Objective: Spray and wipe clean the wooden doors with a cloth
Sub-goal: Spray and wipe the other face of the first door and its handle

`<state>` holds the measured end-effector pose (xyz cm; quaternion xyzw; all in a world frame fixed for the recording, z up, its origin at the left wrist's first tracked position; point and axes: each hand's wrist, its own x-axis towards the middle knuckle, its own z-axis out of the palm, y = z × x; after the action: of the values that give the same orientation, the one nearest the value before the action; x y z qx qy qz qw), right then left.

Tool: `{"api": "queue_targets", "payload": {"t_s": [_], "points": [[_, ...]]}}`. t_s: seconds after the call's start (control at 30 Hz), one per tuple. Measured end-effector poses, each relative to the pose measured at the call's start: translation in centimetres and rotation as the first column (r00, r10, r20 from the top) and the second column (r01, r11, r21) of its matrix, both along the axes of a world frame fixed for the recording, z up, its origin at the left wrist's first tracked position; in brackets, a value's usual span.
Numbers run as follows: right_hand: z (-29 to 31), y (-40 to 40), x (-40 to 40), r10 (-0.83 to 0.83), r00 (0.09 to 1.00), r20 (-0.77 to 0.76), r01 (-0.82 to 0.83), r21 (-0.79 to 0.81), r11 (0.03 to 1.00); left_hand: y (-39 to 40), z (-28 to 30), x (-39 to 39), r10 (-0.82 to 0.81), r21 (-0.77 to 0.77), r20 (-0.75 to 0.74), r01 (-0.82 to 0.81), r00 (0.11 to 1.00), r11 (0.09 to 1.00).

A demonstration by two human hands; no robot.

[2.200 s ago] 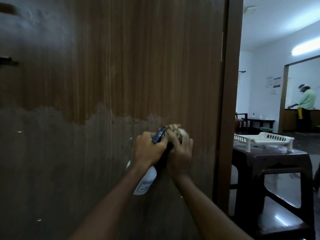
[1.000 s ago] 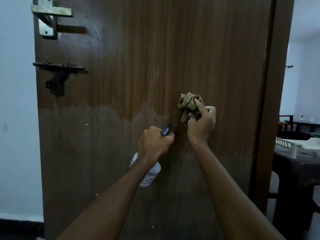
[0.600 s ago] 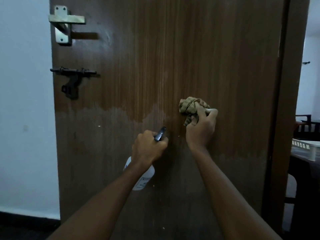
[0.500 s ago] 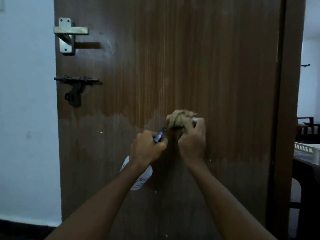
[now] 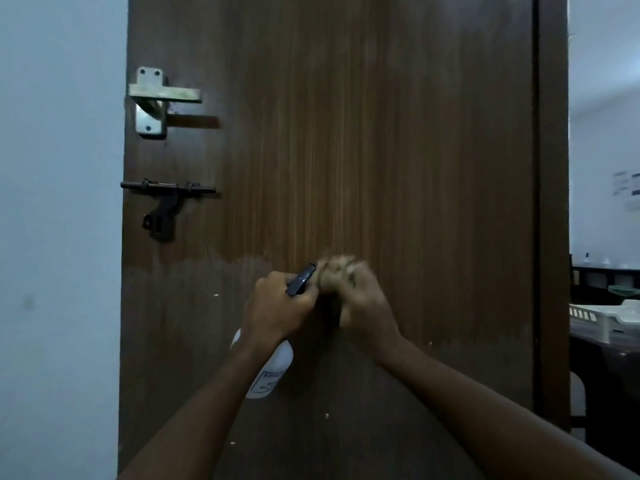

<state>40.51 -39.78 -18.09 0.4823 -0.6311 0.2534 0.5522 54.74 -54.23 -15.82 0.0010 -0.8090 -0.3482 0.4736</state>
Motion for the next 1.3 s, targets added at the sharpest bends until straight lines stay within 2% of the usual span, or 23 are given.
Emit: {"api": "queue_targets", "payload": {"t_s": [0.07, 0.13, 0.17, 0.23, 0.3, 0.37, 0.4, 0.47, 0.53, 0.57, 0.63, 0.7, 0.77, 0.8, 0.83, 0.9, 0.97, 1.0, 1.07, 1.13, 1.2, 1.23, 1.3], "points": [[-1.7, 1.4, -0.5, 0.008, 0.957, -0.291, 0.098, 0.348, 0.932, -1.0, 0.1, 0.6, -0.007, 0.041, -0.032, 0.008, 0.999, 0.999], [0.9, 1.8, -1.1, 0.008, 0.909, -0.416, 0.177, 0.405, 0.897, -1.6, -0.1, 0.9, 0.009, 0.034, -0.034, -0.008, 0.999, 0.999], [2.6, 1.4, -0.8, -0.025, 0.924, -0.382, 0.161, 0.328, 0.931, -1.9, -0.4, 0.8, 0.001, 0.022, -0.014, -0.001, 1.0, 1.0], [6.4, 0.3, -0.1, -0.096, 0.983, -0.156, 0.104, 0.047, 0.993, -2.3, -0.7, 0.7, -0.023, 0.014, 0.007, 0.022, 1.0, 1.0], [8.5, -1.3, 0.8, -0.096, 0.991, 0.097, 0.116, -0.233, 0.965, -2.4, -0.8, 0.7, -0.023, 0.003, 0.014, 0.023, 1.0, 1.0], [7.6, -2.6, 1.7, -0.072, 0.985, 0.156, 0.116, -0.296, 0.948, -2.4, -0.6, 0.8, -0.03, -0.002, 0.002, 0.03, 1.0, 1.0], [6.3, -2.8, 2.1, -0.059, 0.994, 0.096, 0.079, -0.223, 0.972, -2.5, -0.5, 1.0, -0.036, 0.003, -0.008, 0.036, 0.999, 0.999], [3.7, -2.2, 2.0, -0.002, 0.978, -0.207, 0.032, 0.14, 0.99, -2.7, -0.2, 1.2, -0.044, 0.025, -0.022, 0.044, 0.999, 0.999], [4.8, -0.4, 0.7, 0.058, 0.838, -0.543, 0.228, 0.445, 0.866, -3.0, -0.1, 1.4, -0.033, 0.024, -0.033, 0.033, 0.999, 0.999], [6.6, 0.2, -0.1, 0.06, 0.788, -0.612, 0.296, 0.463, 0.836, -3.1, -0.1, 1.4, -0.029, 0.019, -0.033, 0.029, 0.999, 0.999], [10.4, 0.3, -0.5, -0.063, 0.855, -0.514, 0.263, 0.326, 0.908, -3.6, 0.3, 1.6, -0.019, 0.011, -0.025, 0.019, 1.0, 1.0], [13.5, -0.4, 0.6, -0.196, 0.959, -0.207, 0.198, -0.01, 0.98, -3.9, 1.0, 1.9, -0.014, -0.011, -0.009, 0.014, 1.0, 1.0], [13.8, -1.7, 1.7, -0.201, 0.979, 0.018, 0.2, -0.222, 0.954, -3.9, 1.9, 2.2, -0.005, -0.028, -0.009, 0.005, 1.0, 1.0], [12.7, -2.4, 2.2, -0.179, 0.983, 0.045, 0.184, -0.227, 0.956, -3.7, 2.4, 2.4, 0.003, -0.033, -0.02, -0.004, 1.0, 0.999], [11.1, -2.9, 2.6, -0.138, 0.99, 0.022, 0.14, -0.167, 0.976, -3.5, 3.0, 2.6, 0.009, -0.034, -0.034, -0.01, 0.999, 0.999], [7.7, -3.1, 2.7, -0.064, 0.982, -0.178, 0.085, 0.116, 0.99, -3.1, 3.9, 2.8, 0.026, -0.038, -0.053, -0.028, 0.998, 0.999], [7.5, -1.9, 1.4, -0.007, 0.916, -0.401, 0.188, 0.414, 0.891, -2.6, 4.5, 2.7, 0.016, -0.058, -0.055, -0.019, 0.998, 0.998], [9.1, -1.3, 0.8, 0.015, 0.88, -0.476, 0.24, 0.471, 0.849, -2.4, 4.6, 2.7, -0.001, -0.061, -0.054, -0.002, 0.999, 0.998], [12.6, -0.8, -0.1, -0.023, 0.89, -0.455, 0.223, 0.39, 0.894, -2.3, 4.6, 2.6, -0.016, -0.047, -0.058, 0.013, 0.998, 0.999], [15.3, -0.9, 0.5, -0.121, 0.982, -0.143, 0.128, 0.04, 0.991, -2.7, 4.3, 2.6, -0.021, -0.027, -0.062, 0.02, 0.998, 0.999], [16.3, -2.0, 1.6, -0.151, 0.967, 0.206, 0.21, -0.302, 0.93, -3.4, 3.5, 2.9, -0.028, -0.021, -0.054, 0.027, 0.998, 0.999], [15.9, -2.7, 2.1, -0.169, 0.948, 0.268, 0.263, -0.369, 0.891, -3.9, 3.0, 3.2, -0.022, -0.025, -0.035, 0.021, 0.999, 0.999], [12.8, -4.0, 3.1, -0.135, 0.98, 0.145, 0.176, -0.325, 0.929, -5.4, 1.9, 3.9, 0.016, -0.033, -0.001, -0.016, 1.0, 0.999]]}}
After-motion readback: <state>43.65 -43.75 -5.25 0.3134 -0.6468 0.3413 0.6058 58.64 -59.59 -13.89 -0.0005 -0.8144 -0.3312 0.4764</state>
